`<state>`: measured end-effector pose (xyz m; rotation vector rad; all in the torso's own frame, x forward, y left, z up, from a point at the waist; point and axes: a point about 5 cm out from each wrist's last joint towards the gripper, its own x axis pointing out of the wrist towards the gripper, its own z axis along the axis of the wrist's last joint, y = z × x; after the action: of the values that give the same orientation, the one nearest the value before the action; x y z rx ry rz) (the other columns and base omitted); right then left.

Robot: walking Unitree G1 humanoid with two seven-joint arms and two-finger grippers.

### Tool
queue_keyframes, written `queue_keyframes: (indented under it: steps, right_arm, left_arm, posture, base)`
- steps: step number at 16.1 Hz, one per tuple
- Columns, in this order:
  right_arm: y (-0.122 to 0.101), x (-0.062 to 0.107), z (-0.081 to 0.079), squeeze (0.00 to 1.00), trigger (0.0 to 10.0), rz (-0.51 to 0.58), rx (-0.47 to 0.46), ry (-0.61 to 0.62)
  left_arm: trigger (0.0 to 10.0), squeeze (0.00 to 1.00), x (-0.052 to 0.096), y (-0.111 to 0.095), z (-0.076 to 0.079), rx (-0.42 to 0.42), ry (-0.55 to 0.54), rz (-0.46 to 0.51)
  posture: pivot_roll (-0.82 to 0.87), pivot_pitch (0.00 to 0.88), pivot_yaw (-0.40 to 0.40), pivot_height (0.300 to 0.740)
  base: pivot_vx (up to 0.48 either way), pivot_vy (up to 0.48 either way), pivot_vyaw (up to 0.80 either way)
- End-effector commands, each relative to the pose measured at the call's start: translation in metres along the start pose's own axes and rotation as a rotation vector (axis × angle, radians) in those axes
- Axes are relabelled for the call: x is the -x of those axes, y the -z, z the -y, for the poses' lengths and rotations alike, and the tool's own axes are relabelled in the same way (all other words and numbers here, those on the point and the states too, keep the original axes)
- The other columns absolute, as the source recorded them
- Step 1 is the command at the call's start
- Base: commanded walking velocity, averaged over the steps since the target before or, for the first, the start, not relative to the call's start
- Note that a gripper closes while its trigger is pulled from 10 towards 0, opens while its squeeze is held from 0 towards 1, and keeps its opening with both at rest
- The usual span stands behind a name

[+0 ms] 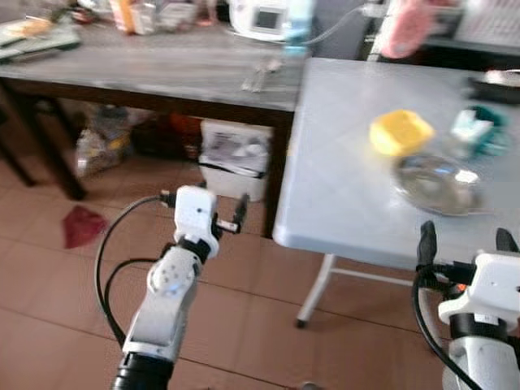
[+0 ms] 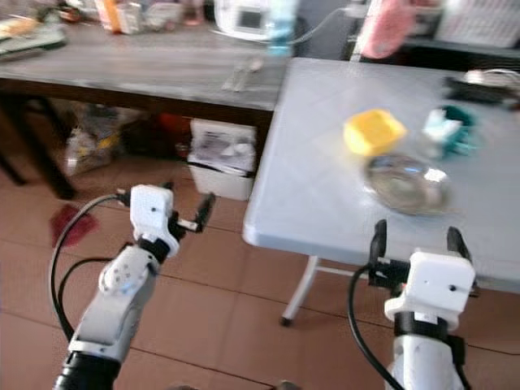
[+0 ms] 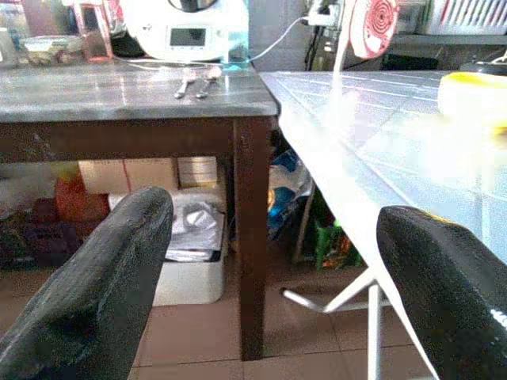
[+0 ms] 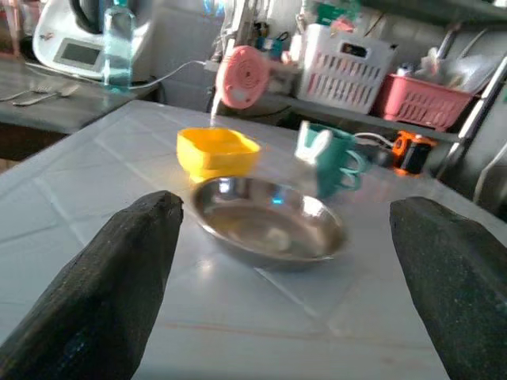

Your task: Setting the table

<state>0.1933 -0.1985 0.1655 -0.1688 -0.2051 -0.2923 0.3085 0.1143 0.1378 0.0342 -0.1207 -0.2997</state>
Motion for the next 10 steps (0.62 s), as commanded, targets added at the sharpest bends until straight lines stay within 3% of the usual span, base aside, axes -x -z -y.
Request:
queue_keyframes:
  steps: [1, 10]
  right_arm:
    - [-0.0016, -0.0011, -0.0009, 0.0, 10.0, 0.004, 0.0, -0.009]
    - [-0.0022, -0.0029, 0.0005, 0.0, 10.0, 0.011, 0.01, -0.008]
  left_arm:
    - [10.0, 0.0, 0.0035, 0.0035, -0.0057, -0.006, -0.02, -0.014]
    - [10.0, 0.0, 0.0029, 0.0036, -0.0047, -0.011, -0.008, -0.015]
  posture:
    - [-0.02, 0.133, -0.006, 0.714]
    - [-0.02, 0.134, -0.005, 0.714]
  base:
    - [0.0, -0.48, 0.0]
    - [0.0, -0.48, 0.0]
